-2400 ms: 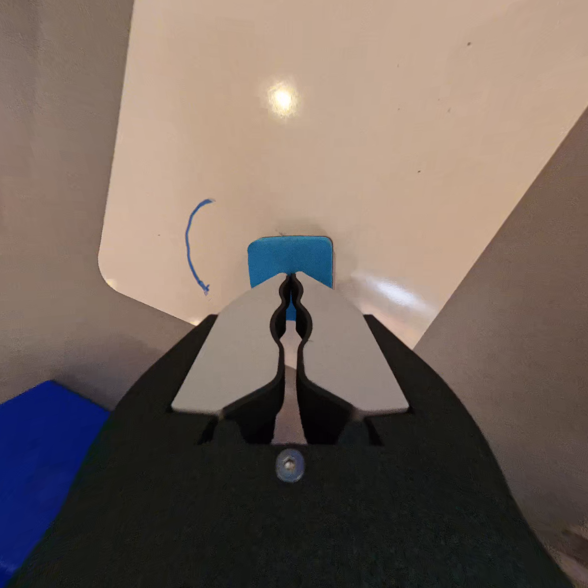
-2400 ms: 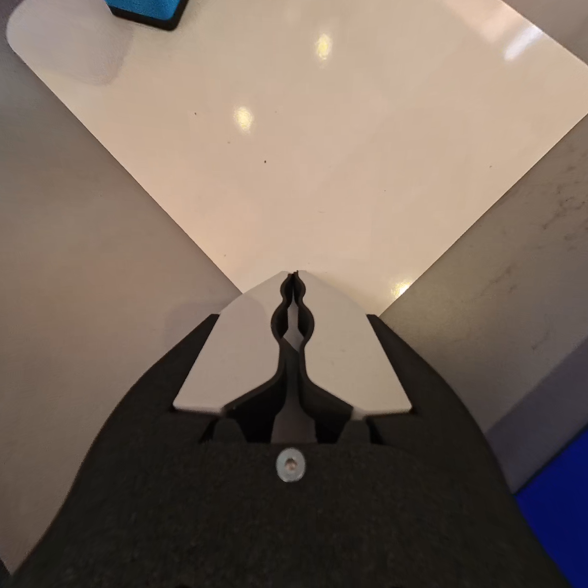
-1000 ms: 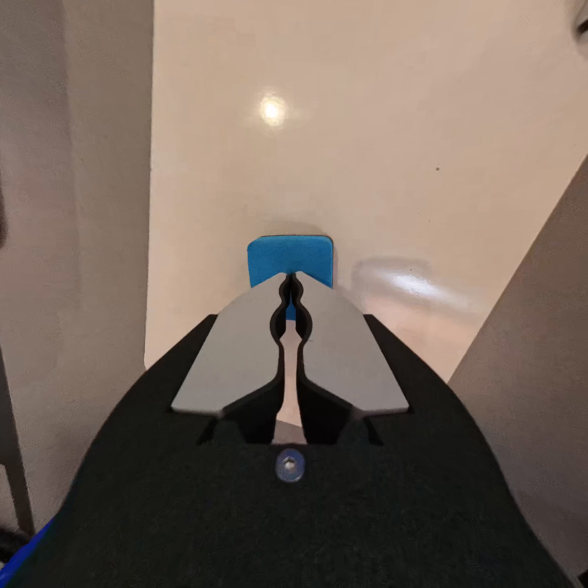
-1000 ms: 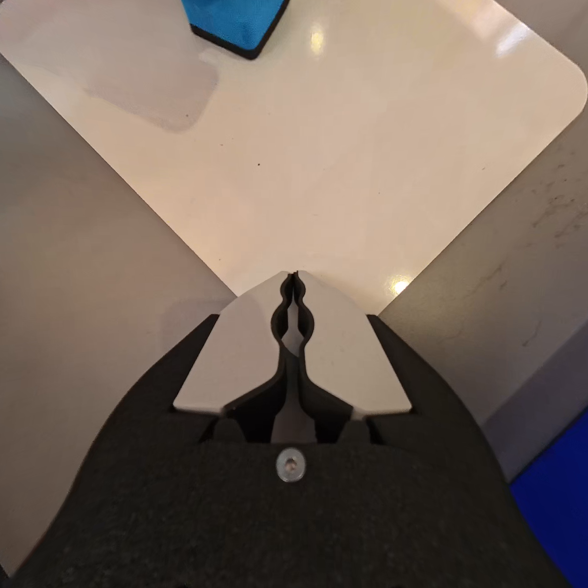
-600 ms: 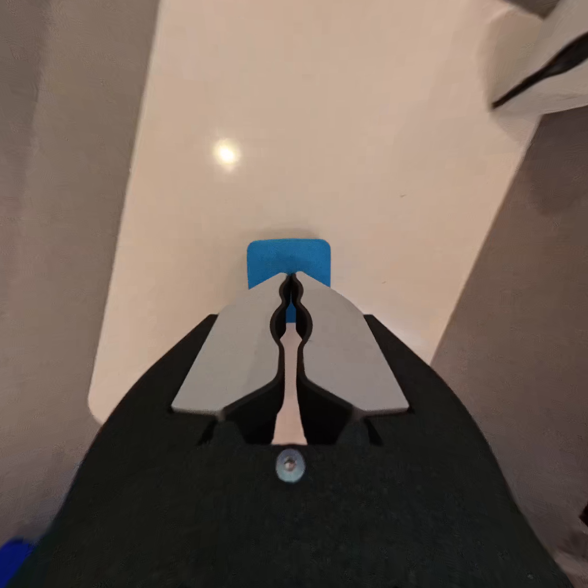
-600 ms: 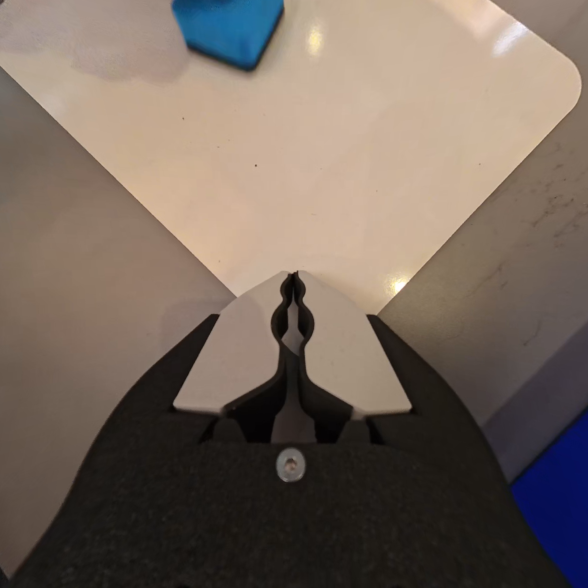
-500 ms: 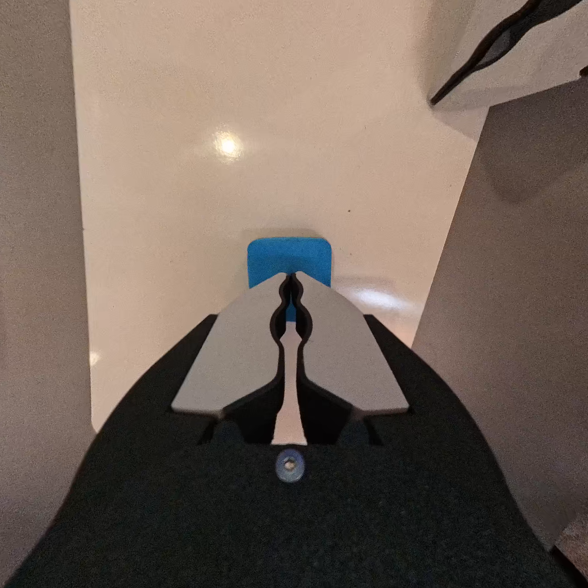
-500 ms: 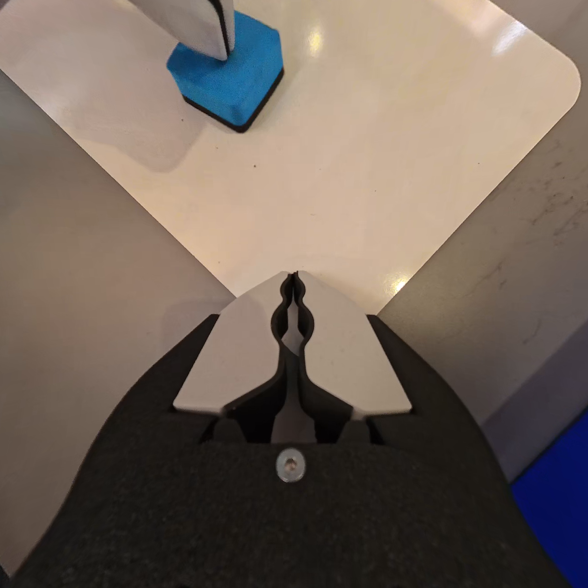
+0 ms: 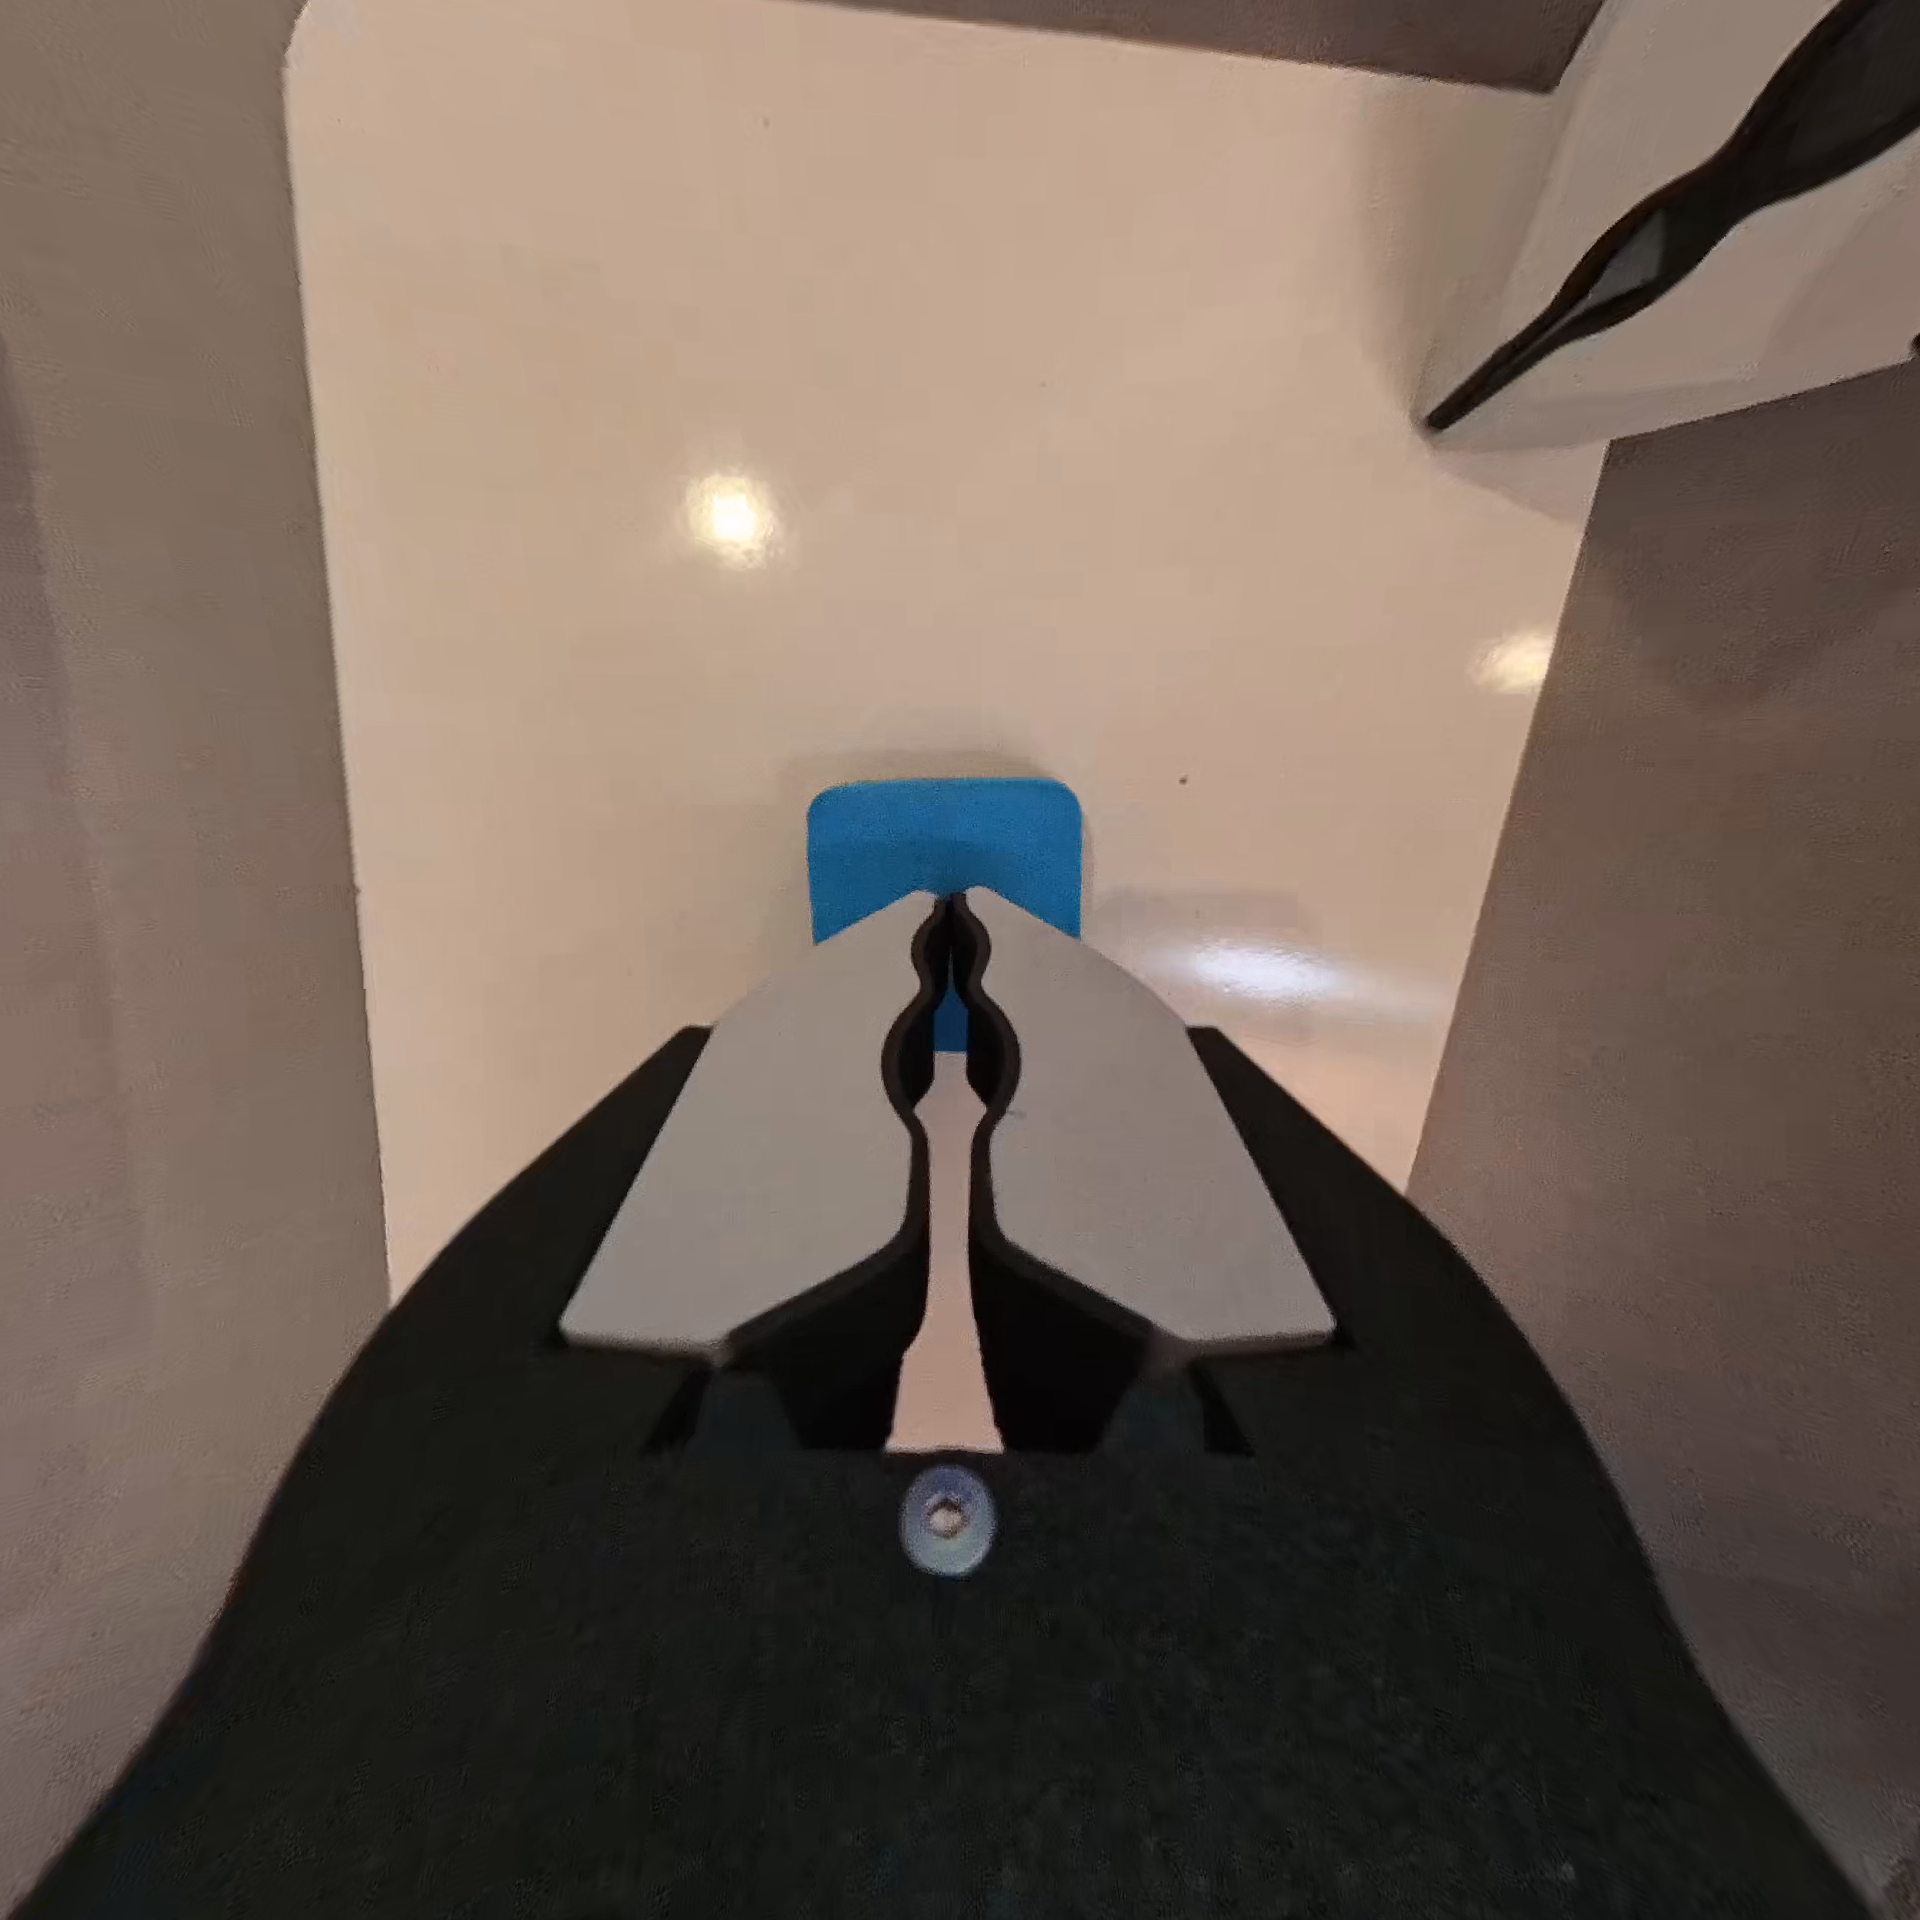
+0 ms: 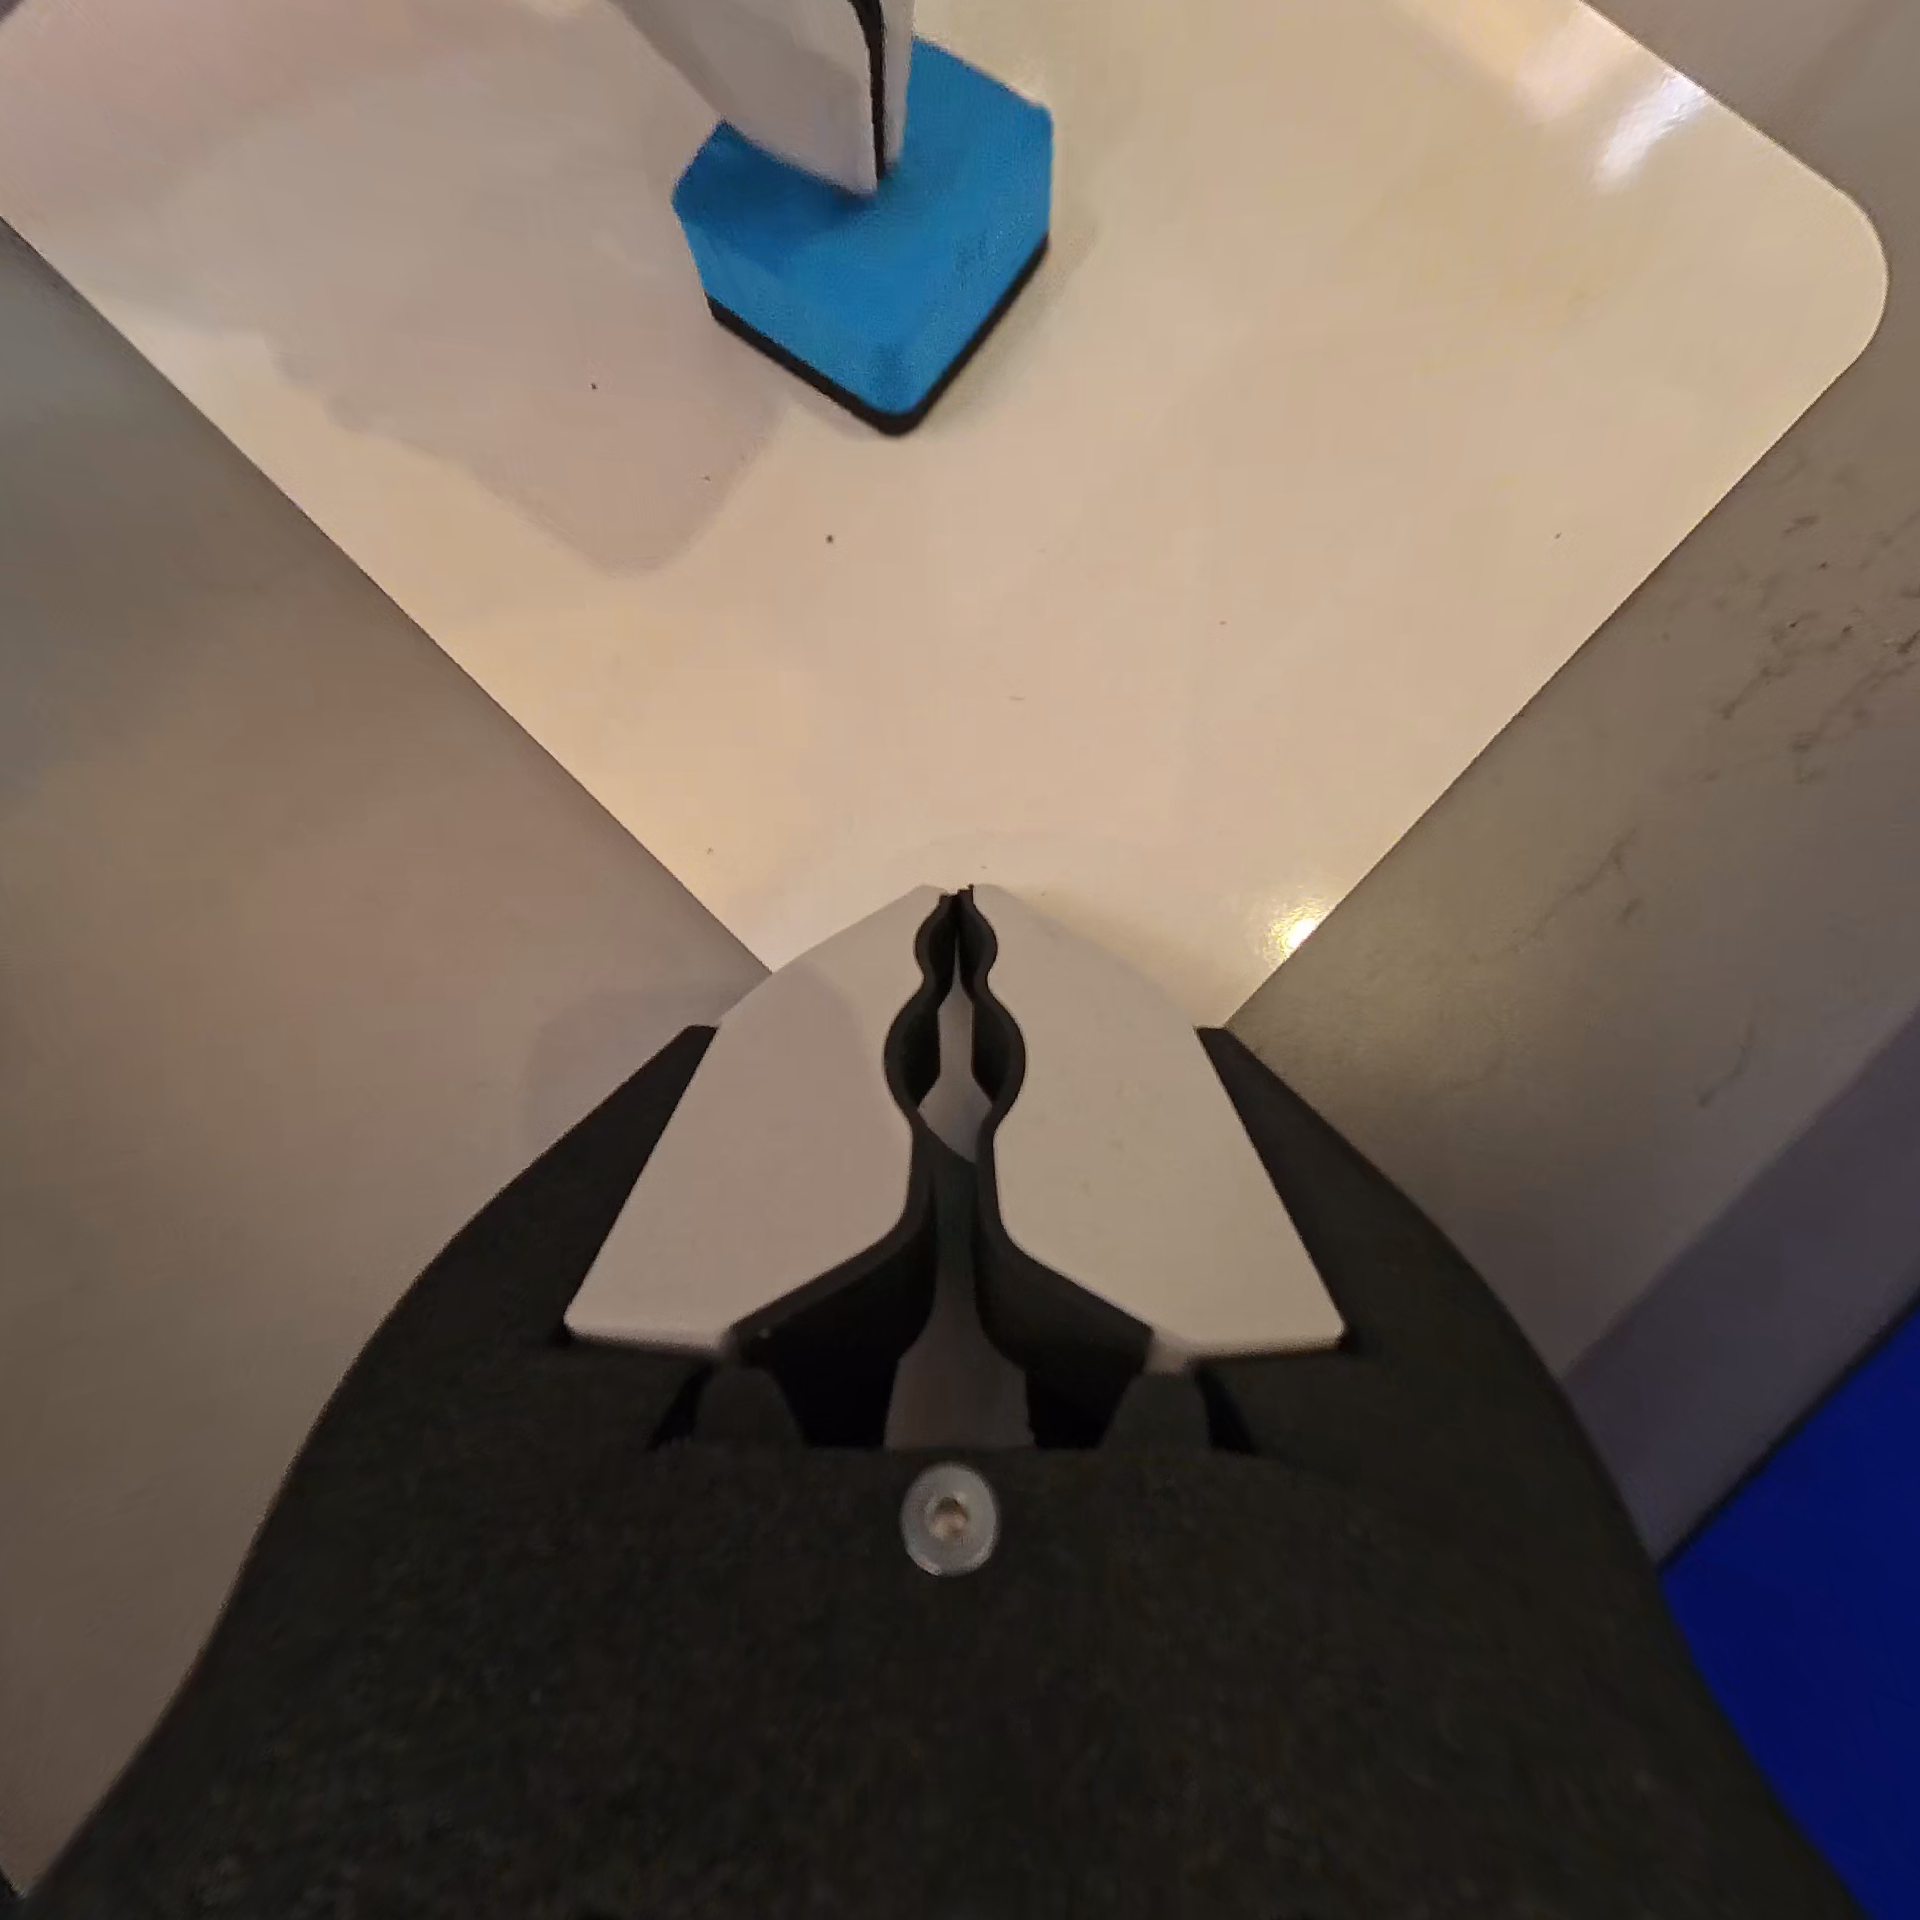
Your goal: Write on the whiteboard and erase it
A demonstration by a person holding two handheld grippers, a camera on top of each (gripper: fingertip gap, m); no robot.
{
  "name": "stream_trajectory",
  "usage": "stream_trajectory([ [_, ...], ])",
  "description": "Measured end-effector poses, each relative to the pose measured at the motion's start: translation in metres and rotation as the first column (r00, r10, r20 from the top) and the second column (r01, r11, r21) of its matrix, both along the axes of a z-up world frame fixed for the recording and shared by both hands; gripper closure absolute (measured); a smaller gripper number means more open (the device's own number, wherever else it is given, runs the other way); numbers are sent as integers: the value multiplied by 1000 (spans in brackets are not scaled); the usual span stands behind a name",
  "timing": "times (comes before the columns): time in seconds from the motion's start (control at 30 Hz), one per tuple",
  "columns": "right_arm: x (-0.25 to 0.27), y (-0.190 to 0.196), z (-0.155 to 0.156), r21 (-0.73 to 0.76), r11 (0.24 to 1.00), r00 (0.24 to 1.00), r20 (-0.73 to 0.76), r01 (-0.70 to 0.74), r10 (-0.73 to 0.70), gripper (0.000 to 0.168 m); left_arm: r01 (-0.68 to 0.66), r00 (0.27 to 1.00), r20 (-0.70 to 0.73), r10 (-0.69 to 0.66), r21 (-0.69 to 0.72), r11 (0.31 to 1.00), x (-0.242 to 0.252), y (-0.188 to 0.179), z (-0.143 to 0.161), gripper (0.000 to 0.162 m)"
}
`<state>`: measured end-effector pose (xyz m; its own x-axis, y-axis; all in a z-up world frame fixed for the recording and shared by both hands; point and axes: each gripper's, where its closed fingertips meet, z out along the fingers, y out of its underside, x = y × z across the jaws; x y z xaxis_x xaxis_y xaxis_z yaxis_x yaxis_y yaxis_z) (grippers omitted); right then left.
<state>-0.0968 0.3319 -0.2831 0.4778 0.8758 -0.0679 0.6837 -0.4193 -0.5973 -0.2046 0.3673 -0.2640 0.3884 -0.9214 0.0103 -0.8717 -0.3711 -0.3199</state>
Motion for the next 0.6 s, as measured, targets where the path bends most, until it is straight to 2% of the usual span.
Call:
stream_trajectory([
  [0.07, 0, 1, 0, 5, 1000, 1000, -1, -4, 4, 168, 14, 1000, -8, -14, -16, 1000, 0, -3, 2, 162],
  [0.1, 0, 0, 0, 4, 1000, 1000, 8, -18, 18, 168, 3, 1000, -13, -4, -36, 999, -7, -6, 4, 147],
  [0.13, 1, -3, 0, -2, 999, 999, 25, -41, 41, 165, -32, 999, -15, 31, -39, 999, -18, -10, 10, 124],
  [0.17, 1, -8, 1, -16, 997, 997, 34, -70, 70, 149, -68, 998, 11, 69, -25, 997, -29, -15, 19, 115],
  [0.2, 1, -11, 3, -26, 996, 995, 44, -86, 87, 123, -112, 992, 65, 111, 12, 994, -42, -22, 31, 111],
  [0.23, 2, -11, 6, -27, 996, 994, 58, -89, 91, 112, -158, 977, 150, 150, 44, 986, -50, -33, 43, 109],
  [0.27, 2, -9, 12, -16, 995, 993, 53, -101, 101, 113, -222, 949, 243, 198, 72, 972, -56, -44, 54, 111],
  [0.37, -13, -5, 39, 96, 970, 974, 63, -224, 219, 109, -406, 792, 525, 312, 70, 911, -59, -88, 71, 113],
  [0.43, -29, 7, 53, 214, 916, 936, 169, -340, 308, 109, -547, 717, 563, 411, 89, 833, -71, -109, 59, 115],
  [0.47, -40, 13, 58, 245, 881, 908, 222, -405, 356, 109, -576, 693, 581, 427, 90, 812, -71, -121, 54, 116],
  [0.6, -92, 25, 56, 190, 733, 740, 367, -653, 564, 116, -656, 645, 631, 431, 167, 736, -74, -152, 43, 118],
])
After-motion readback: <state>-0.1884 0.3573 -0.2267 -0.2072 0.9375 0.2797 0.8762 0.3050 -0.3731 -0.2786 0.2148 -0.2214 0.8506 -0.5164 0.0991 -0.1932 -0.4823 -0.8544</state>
